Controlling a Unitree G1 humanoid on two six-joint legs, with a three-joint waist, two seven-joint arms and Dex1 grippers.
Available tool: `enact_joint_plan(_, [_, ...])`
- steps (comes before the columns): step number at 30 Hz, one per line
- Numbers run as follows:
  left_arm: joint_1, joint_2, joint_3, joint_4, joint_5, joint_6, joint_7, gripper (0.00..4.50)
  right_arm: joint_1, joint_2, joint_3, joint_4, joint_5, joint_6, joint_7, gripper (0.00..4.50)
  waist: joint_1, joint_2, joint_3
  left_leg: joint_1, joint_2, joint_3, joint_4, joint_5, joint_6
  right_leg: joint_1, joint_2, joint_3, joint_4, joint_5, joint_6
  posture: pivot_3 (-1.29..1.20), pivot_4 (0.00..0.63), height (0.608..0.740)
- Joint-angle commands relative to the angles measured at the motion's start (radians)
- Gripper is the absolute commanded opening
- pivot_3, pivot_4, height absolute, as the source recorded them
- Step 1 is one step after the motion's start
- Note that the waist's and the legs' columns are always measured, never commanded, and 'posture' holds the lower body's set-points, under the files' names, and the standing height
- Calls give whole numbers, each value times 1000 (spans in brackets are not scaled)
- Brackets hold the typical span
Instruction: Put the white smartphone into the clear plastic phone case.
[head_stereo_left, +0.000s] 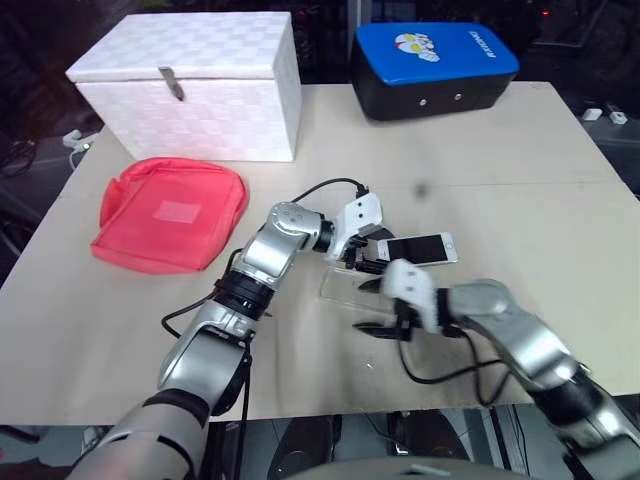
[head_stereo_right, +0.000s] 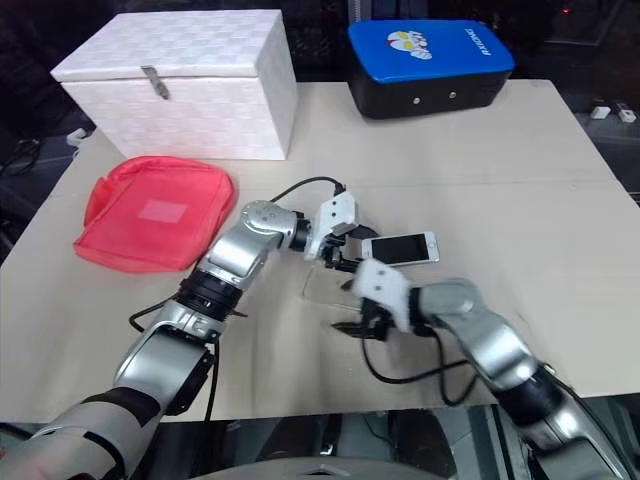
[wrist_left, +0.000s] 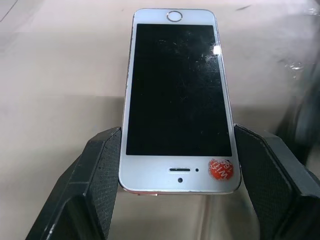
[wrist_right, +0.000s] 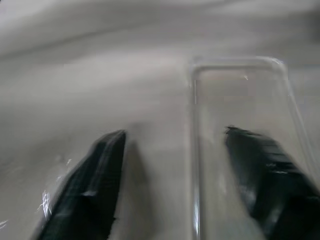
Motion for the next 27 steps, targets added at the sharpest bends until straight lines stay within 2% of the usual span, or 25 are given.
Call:
enact_joint_plan(1, [-21, -31, -4, -4, 10, -30, 15, 2852, 194, -81, -250, -323, 101, 100, -37, 3204, 8, 0, 0, 0, 0, -1, 0, 0, 0, 0, 0, -1, 0, 0, 0, 0, 150, 740])
enact_joint_plan(4, [-26, -53, -17, 21, 30, -52, 18, 2852, 400, -96, -452, -458, 111, 131, -95, 3204, 17, 0, 0, 0, -1, -2, 0, 0, 0, 1, 0, -2, 0, 0, 0, 0, 150, 740])
enact_joint_plan(8, [-57, -107, -42, 105, 66, -118, 36, 2852, 774, -47, -705, -482, 132, -93, -152, 3204, 27, 0, 0, 5, -1, 1, 1, 0, 1, 5, 0, 1, 4, 0, 1, 0, 150, 740])
enact_joint_plan(14, [-132, -190, -58, 290, 128, -246, 70, 2852, 1056, 40, -762, -482, 147, -321, -231, 3204, 21, 0, 0, 12, 0, 4, 1, -3, 6, 10, 1, 3, 4, -1, 1, 0, 150, 740])
enact_joint_plan(21, [-212, -316, -76, 470, 165, -292, 76, 2852, 1121, 57, -711, -482, 102, -363, -279, 3204, 24, 0, 0, 11, -1, 5, 2, -4, 7, 10, 1, 4, 4, -2, 3, 0, 150, 740])
enact_joint_plan(23, [-224, -337, -65, 506, 171, -310, 97, 3864, 1111, 49, -696, -482, 93, -359, -287, 3268, 24, 0, 1, 11, -1, 5, 2, -4, 7, 10, 1, 4, 4, -2, 3, 0, 150, 740])
enact_joint_plan(24, [-222, -337, -66, 504, 171, -319, 76, 4016, 1103, 45, -690, -482, 89, -355, -290, 3268, 23, 0, 1, 11, -1, 5, 2, -4, 7, 10, 1, 3, 4, -2, 3, 0, 150, 740])
enact_joint_plan(25, [-220, -334, -58, 494, 165, -319, 64, 4382, 1094, 38, -683, -482, 87, -350, -289, 3268, 21, 0, 1, 12, -1, 5, 2, -4, 7, 10, 1, 3, 4, -2, 3, 0, 150, 740])
enact_joint_plan(27, [-193, -293, -13, 405, 121, -297, 34, 4462, 1067, 19, -669, -482, 88, -334, -284, 3268, 18, 0, 0, 12, 0, 5, 2, -4, 7, 10, 1, 3, 4, -2, 3, 0, 150, 740])
